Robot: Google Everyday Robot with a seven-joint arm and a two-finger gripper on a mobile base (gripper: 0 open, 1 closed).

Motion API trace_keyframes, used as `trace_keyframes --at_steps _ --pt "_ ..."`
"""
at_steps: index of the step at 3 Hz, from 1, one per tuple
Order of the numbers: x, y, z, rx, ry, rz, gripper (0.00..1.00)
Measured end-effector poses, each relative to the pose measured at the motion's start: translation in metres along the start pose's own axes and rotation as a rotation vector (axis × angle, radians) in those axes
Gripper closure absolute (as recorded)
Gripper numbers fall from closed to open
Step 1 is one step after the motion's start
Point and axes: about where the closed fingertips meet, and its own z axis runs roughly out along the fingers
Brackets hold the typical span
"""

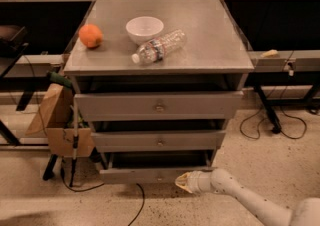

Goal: Close bottom drawer

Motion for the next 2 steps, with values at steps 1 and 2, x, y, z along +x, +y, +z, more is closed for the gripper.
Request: trace_keyframes --at_steps 1,2 --pt "0.002 -0.022 0.029 -0.031 0.012 0.031 0.92" --pt "0.004 -0.038 0.054 -0.054 0.031 0.06 0.75"
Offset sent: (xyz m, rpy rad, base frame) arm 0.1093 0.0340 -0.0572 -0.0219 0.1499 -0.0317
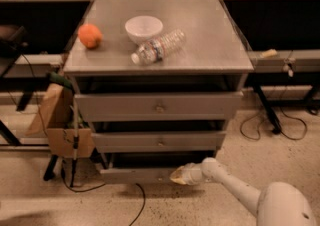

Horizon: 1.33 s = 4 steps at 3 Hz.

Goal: Close bottom drawer

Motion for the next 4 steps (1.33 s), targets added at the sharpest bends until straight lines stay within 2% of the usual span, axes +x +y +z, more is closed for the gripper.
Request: trace_keyframes --at_steps 1,3,4 --pt "-0.003 0.0 0.013 -0.013 0.004 0.017 0.52" --pt "-0.01 -0.004 0.017 -0.003 0.002 0.014 0.06" --pt "-0.014 -0.005 0.022 0.004 -0.001 0.016 0.0"
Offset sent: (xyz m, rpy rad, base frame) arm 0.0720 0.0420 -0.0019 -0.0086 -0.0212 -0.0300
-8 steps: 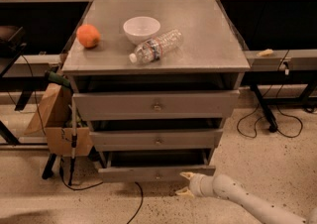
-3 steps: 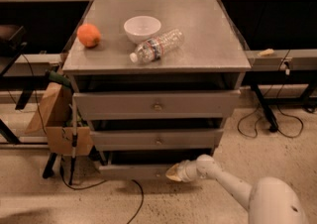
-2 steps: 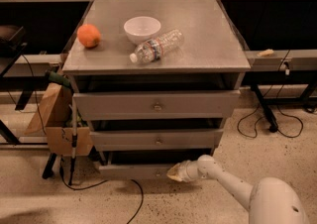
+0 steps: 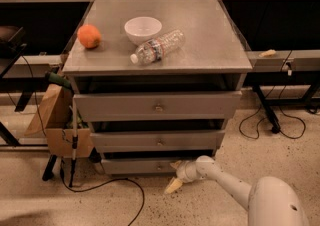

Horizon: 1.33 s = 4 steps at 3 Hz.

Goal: Close bottom drawer

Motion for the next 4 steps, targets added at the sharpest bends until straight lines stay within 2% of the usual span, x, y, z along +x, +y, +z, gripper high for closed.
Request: trace_keyframes --at_steps 1,2,3,4 --pt "0.001 0.005 -0.002 0.0 0.0 0.001 0.0" --pt "0.004 0.005 -0.004 -0.001 -0.005 0.05 0.0" --pt "0.007 0.02 -0.014 -0.042 -0.015 0.101 0.0" --pt "0.007 0.021 -0.014 -0.043 -0.015 0.101 0.0"
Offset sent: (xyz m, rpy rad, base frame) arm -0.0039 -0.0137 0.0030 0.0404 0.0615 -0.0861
